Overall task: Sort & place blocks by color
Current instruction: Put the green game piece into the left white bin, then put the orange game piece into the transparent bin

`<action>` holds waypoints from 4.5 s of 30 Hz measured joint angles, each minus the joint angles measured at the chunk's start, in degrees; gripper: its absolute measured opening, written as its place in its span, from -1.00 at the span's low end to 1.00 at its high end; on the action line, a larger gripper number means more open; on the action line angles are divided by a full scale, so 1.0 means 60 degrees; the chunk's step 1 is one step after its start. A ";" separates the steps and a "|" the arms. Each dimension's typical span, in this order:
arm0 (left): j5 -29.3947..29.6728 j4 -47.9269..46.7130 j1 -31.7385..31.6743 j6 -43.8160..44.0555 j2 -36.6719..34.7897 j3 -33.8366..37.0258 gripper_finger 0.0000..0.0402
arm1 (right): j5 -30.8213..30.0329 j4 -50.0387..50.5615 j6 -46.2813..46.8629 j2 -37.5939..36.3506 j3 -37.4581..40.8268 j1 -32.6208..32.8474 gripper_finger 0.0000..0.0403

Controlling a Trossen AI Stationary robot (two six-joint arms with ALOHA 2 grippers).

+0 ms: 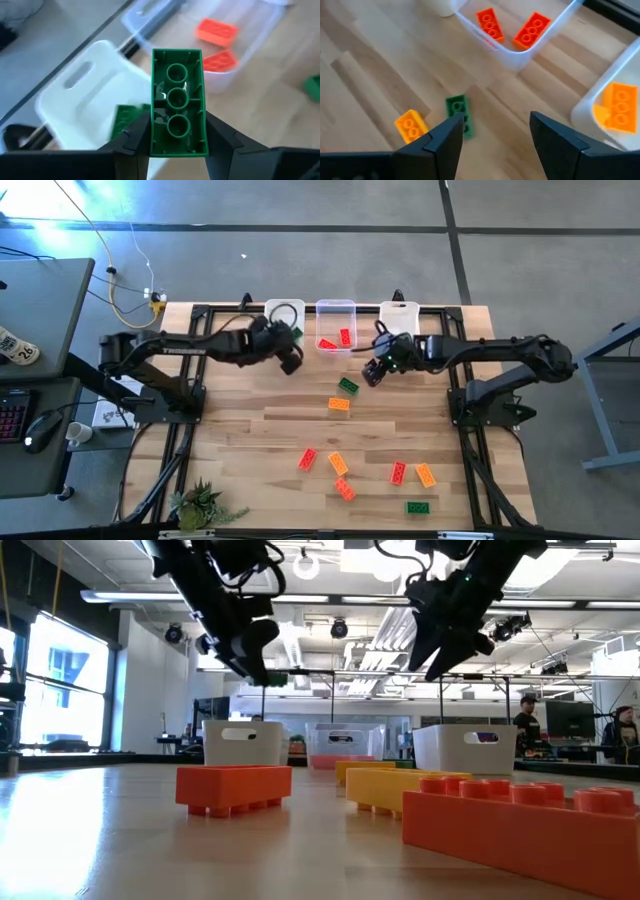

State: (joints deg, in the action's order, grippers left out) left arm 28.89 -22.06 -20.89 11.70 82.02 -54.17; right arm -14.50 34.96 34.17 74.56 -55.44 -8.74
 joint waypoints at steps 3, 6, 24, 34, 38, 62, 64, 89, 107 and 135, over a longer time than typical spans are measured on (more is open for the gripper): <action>0.0003 -0.0171 -0.0563 -0.0010 -0.0094 0.0011 -0.44 | -0.0086 -0.0018 0.0221 0.0000 0.0000 0.0262 0.07; -0.0324 -0.0150 -0.1160 -0.0103 -0.0077 0.0007 -0.44 | -0.0284 -0.0018 0.0340 0.0002 0.0000 0.0502 0.07; -0.3039 0.0590 -0.3362 -0.0289 0.1191 0.0007 -0.36 | -0.0279 -0.0022 0.0346 0.0004 -0.0002 0.0843 0.07; -0.2886 0.0582 -0.3398 -0.0149 0.1227 0.0007 -0.05 | -0.0251 -0.0022 0.0603 0.0007 -0.0003 0.1073 0.07; -0.2887 0.0581 -0.3391 -0.0156 0.1227 0.0007 0.03 | -0.0255 -0.0022 0.0975 0.0007 -0.0001 0.1450 0.07; -0.3305 -0.0224 -0.1759 -0.0564 0.0213 -0.0364 0.06 | 0.2215 0.0724 0.4308 0.0011 0.0000 0.3700 0.11; -0.3309 -0.0241 -0.1541 -0.0563 0.0207 -0.0364 0.06 | 0.2361 0.0898 0.5203 0.0011 -0.0002 0.3899 0.12; -0.3217 -0.0481 -0.0779 -0.0124 0.0207 -0.0364 0.04 | 0.2748 0.2714 1.2803 0.0163 -0.0001 0.6862 0.12; -0.3244 -0.1072 0.0214 0.0303 0.0196 -0.0364 0.04 | 0.2783 0.1291 1.5296 0.1584 -0.0003 0.7983 0.12; -0.3214 -0.1072 0.0634 0.0517 0.0185 -0.0364 0.04 | 0.2966 0.0467 1.5985 0.3985 -0.0003 0.7979 0.11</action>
State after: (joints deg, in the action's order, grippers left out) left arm 9.61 -28.49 -17.08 14.81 83.13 -56.36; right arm 3.29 37.76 130.08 98.47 -55.46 39.13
